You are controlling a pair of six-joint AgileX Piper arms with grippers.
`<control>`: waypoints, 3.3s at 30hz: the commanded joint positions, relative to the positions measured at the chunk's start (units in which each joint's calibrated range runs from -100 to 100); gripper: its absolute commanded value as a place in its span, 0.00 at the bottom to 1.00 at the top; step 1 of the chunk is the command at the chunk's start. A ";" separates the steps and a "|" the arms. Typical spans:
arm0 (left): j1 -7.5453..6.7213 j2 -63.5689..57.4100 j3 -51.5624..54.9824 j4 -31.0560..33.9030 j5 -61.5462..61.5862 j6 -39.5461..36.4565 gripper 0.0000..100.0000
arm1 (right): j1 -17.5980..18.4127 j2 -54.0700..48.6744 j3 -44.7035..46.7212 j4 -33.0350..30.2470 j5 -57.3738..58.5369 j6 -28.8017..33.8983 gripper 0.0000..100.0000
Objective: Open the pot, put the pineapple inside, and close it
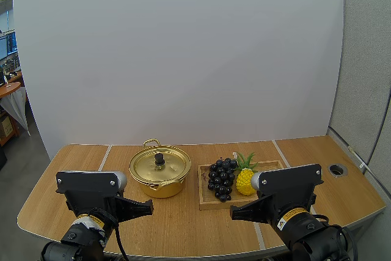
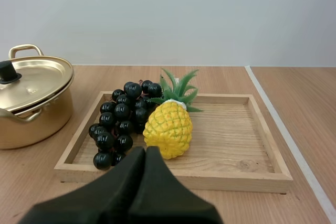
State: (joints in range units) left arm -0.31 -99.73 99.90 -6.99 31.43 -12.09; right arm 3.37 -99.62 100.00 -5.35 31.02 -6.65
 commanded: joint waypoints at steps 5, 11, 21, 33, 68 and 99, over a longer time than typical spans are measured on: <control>0.03 -0.27 0.10 0.46 0.04 -0.08 0.00 | -0.33 -0.38 0.00 -0.51 0.16 -0.12 0.00; 0.03 -0.27 0.10 0.46 0.04 -0.08 0.00 | -0.33 -0.38 0.00 -0.51 0.16 -0.12 0.00; 0.03 -0.27 0.10 0.46 0.04 -0.08 0.00 | -0.33 -0.38 0.00 -0.51 0.16 -0.12 0.00; 0.03 -0.27 0.10 0.46 0.04 -0.08 0.00 | -0.33 -0.38 0.00 -0.51 0.16 -0.12 0.00; 0.03 -0.27 -7.79 0.46 0.61 0.29 0.00 | -0.33 -0.38 -4.75 -0.76 -0.53 -0.30 0.00; 0.03 18.52 -40.63 0.46 26.44 7.41 0.00 | -0.33 14.82 -43.48 5.35 44.82 -0.14 0.00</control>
State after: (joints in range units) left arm -0.31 -96.42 59.60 -6.84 56.50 -8.00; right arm 3.28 -93.13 56.83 0.94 73.51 -6.65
